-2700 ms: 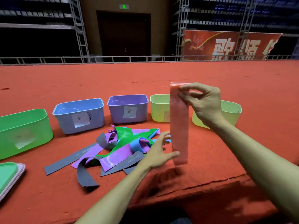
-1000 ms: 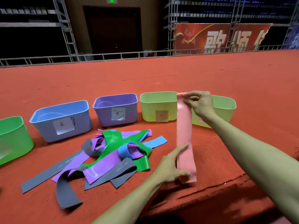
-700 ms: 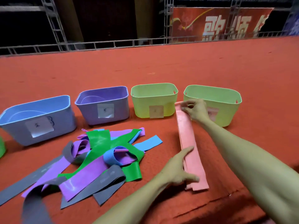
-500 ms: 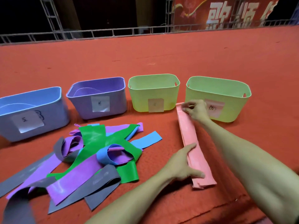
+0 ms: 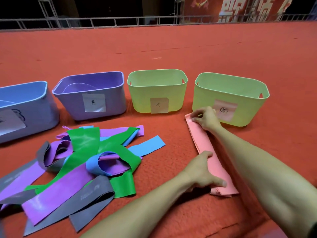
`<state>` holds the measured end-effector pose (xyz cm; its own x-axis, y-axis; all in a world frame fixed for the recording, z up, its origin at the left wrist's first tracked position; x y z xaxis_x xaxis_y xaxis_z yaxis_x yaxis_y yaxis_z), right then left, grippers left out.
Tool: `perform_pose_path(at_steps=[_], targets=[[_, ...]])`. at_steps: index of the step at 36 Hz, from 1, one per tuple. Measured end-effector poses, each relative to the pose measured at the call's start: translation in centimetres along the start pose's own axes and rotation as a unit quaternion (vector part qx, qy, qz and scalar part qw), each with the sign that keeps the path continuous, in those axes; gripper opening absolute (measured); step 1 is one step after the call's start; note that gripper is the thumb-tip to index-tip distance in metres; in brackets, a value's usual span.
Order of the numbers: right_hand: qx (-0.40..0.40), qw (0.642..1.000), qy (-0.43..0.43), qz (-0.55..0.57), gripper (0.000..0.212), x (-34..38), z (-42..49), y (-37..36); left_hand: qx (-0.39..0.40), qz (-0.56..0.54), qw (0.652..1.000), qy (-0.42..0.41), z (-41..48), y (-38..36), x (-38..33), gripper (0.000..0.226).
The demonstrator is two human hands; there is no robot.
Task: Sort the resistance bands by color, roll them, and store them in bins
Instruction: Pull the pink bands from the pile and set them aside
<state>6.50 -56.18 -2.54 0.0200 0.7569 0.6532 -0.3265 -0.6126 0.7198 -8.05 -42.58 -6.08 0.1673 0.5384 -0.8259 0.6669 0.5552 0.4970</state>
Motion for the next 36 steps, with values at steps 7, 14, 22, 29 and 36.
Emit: perform_pose_path(at_steps=[7,14,22,29,36], targets=[[0.008,0.999,0.012,-0.031,0.014,0.2,-0.3,-0.7,0.012,0.244,0.97,-0.007,-0.2,0.5,-1.1,0.077],[0.038,0.992,-0.012,-0.117,0.018,0.0,0.5,-1.5,-0.057,0.373,0.922,-0.085,-0.9,1.1,-1.3,0.068],[0.046,0.962,-0.014,-0.269,0.019,0.5,0.4,-2.2,-0.022,0.366,0.917,-0.155,-1.0,1.0,0.2,0.085],[0.118,0.964,-0.053,-0.233,0.035,0.5,-0.4,-1.6,-0.008,0.342,0.932,-0.124,-0.6,1.2,1.3,0.104],[0.173,0.963,-0.079,-0.191,0.054,0.0,-0.9,-0.6,-0.02,0.334,0.934,-0.125,-0.5,1.5,1.4,0.095]])
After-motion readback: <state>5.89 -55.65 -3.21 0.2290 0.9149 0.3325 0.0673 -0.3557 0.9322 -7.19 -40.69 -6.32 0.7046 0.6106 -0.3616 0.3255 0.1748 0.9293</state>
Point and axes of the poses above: each hand's wrist, its own z-axis towards the middle knuckle, its own y-axis out of the back of the hand, x = y × z, the point moved 6 cm from there along z, towards the middle knuckle
